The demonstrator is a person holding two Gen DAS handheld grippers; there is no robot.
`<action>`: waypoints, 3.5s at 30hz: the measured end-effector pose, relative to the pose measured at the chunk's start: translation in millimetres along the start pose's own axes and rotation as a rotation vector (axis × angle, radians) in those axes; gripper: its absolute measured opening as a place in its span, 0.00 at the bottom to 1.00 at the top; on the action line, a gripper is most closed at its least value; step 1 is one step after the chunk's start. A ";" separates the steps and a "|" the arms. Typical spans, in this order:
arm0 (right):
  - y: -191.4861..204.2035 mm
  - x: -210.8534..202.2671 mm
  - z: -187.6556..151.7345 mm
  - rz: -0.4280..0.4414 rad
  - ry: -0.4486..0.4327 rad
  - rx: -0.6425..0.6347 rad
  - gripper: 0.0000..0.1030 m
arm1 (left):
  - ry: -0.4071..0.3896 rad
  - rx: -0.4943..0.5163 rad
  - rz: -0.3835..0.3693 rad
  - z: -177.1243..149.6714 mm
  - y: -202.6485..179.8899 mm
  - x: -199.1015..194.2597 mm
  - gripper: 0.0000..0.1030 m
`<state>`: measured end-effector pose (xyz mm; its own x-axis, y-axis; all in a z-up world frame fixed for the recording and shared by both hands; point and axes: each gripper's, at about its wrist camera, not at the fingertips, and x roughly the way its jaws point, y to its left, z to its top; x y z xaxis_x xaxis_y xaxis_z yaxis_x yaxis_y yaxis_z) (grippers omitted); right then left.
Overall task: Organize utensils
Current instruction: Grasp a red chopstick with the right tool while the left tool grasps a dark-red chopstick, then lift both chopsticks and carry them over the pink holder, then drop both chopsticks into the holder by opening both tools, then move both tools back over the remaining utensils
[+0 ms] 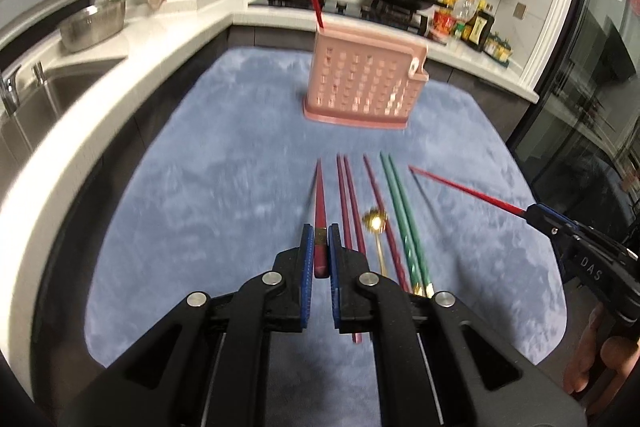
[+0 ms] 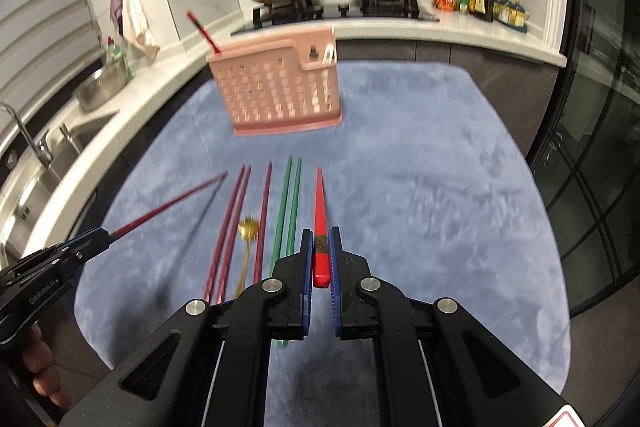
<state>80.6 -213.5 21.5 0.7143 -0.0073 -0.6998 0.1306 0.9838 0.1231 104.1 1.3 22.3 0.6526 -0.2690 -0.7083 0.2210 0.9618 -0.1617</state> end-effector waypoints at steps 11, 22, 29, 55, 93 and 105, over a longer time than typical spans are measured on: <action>-10.7 -19.4 55.8 0.007 -0.119 0.015 0.07 | -0.138 0.010 0.019 64.1 0.6 -18.8 0.07; -19.4 -20.5 107.7 0.052 -0.192 0.033 0.07 | -0.216 0.022 0.022 125.8 1.6 -14.9 0.07; -25.8 -22.6 157.6 0.152 -0.245 0.094 0.07 | -0.325 0.051 0.005 171.0 -11.7 -30.3 0.07; -12.2 71.3 286.7 0.259 -0.316 0.170 0.07 | -0.466 0.026 -0.012 290.1 -29.8 37.7 0.07; 2.9 76.4 208.9 0.173 -0.190 0.084 0.32 | -0.319 -0.035 0.073 225.0 1.7 54.2 0.41; 12.5 41.8 89.8 0.093 -0.065 -0.014 0.32 | -0.161 0.023 0.125 108.3 6.6 46.5 0.48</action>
<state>173.8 -217.5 56.9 0.7662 0.0727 -0.6385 0.0528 0.9831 0.1753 214.4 -10.5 62.7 0.7833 -0.1538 -0.6023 0.1464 0.9873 -0.0618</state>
